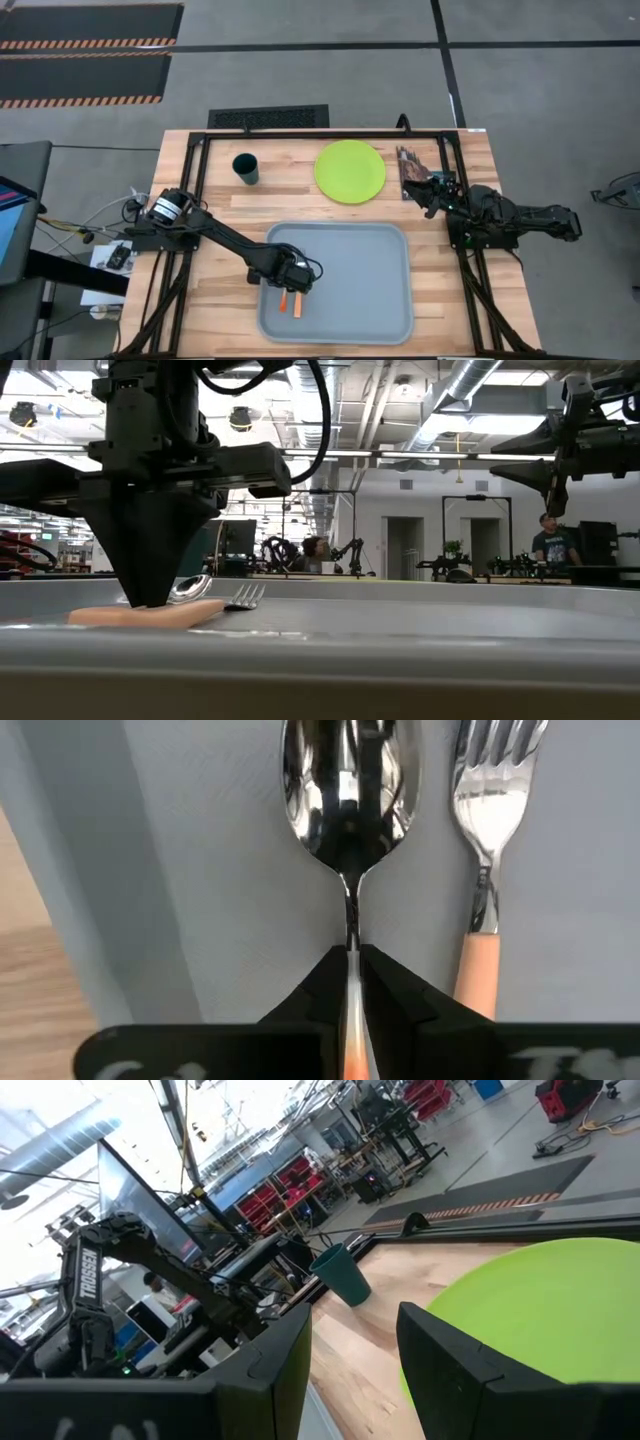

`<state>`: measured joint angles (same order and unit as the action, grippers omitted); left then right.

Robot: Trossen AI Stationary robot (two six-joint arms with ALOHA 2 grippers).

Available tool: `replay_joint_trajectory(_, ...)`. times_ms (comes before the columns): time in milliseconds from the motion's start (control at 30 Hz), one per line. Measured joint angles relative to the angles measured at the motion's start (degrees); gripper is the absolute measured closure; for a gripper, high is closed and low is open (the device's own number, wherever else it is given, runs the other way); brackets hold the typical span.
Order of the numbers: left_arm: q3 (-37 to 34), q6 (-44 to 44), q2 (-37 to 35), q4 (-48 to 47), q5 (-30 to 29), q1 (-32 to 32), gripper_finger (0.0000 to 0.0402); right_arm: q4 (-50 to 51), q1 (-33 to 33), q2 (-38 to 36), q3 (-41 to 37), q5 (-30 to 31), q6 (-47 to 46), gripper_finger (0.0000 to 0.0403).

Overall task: Pick and place plate/cup/fork/spoon on tray
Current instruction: Put the orange spoon on the gray tray to the left of the yellow fork, then put the green cup on the gray tray to the top right corner

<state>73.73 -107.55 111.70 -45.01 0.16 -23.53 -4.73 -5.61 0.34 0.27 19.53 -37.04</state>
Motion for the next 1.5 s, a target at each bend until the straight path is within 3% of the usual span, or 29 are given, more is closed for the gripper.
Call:
replay_joint_trajectory(433,0.0,0.4,-0.1,0.0,-1.4,0.0,0.0297,0.0,0.0,0.0,0.0,0.0,0.1,0.0228)
replay_joint_trajectory(600,0.0,0.2,-2.1,-0.3,-4.2,0.3,0.0263,0.0,0.0,0.0,0.0,0.0,0.1,0.0228)
replay_joint_trajectory(800,0.0,1.7,-5.1,-0.6,-3.2,1.3,0.0237,0.0,0.0,0.0,0.0,0.0,0.1,0.0228)
replay_joint_trajectory(1133,0.0,20.1,-15.6,-2.0,-3.7,5.9,0.0232,0.0,0.0,0.0,0.0,0.0,0.1,0.0228)
replay_joint_trajectory(1500,0.0,40.3,-29.3,-9.0,-13.1,18.5,0.0232,0.0,0.0,0.0,0.0,0.0,-0.1,0.0228)
